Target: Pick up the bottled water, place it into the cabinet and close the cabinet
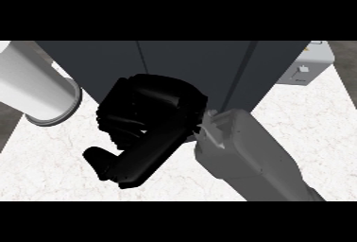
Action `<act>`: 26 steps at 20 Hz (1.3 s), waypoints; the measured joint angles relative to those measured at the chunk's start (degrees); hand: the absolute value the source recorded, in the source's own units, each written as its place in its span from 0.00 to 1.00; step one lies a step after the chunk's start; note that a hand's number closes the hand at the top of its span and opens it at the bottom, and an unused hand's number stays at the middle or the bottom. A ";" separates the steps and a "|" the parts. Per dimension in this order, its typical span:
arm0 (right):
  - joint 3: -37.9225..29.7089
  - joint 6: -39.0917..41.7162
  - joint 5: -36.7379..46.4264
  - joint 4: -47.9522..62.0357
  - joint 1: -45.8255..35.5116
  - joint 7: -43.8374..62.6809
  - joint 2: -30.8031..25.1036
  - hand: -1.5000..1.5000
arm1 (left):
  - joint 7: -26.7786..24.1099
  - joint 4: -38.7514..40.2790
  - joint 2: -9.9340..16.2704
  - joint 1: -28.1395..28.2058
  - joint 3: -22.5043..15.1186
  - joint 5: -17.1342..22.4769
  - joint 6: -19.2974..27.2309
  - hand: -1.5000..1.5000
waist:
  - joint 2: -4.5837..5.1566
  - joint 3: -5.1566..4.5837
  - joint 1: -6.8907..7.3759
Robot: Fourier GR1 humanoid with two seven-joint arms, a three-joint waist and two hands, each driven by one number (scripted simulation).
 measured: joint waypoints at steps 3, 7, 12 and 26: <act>-2.04 2.77 0.80 4.27 0.84 -1.67 -0.53 1.00 | 0.68 -0.47 -1.68 1.86 2.05 -0.57 -1.58 0.00 | -0.01 0.04 -0.26; -6.05 5.40 1.82 10.21 -0.15 -3.86 -1.75 1.00 | 2.28 -1.54 -3.80 3.35 4.08 -0.94 -2.84 0.00 | 0.03 0.03 -0.52; -8.33 10.62 6.80 16.82 -1.90 -10.98 -1.98 1.00 | 5.01 -1.27 -5.17 2.35 5.96 -0.16 -4.33 0.00 | -0.10 -0.04 -0.68; -9.12 13.82 15.84 23.69 -6.60 -18.52 -0.85 0.00 | 9.49 -0.72 -8.83 -1.40 7.52 -1.77 -6.48 0.00 | 0.00 -0.33 -0.33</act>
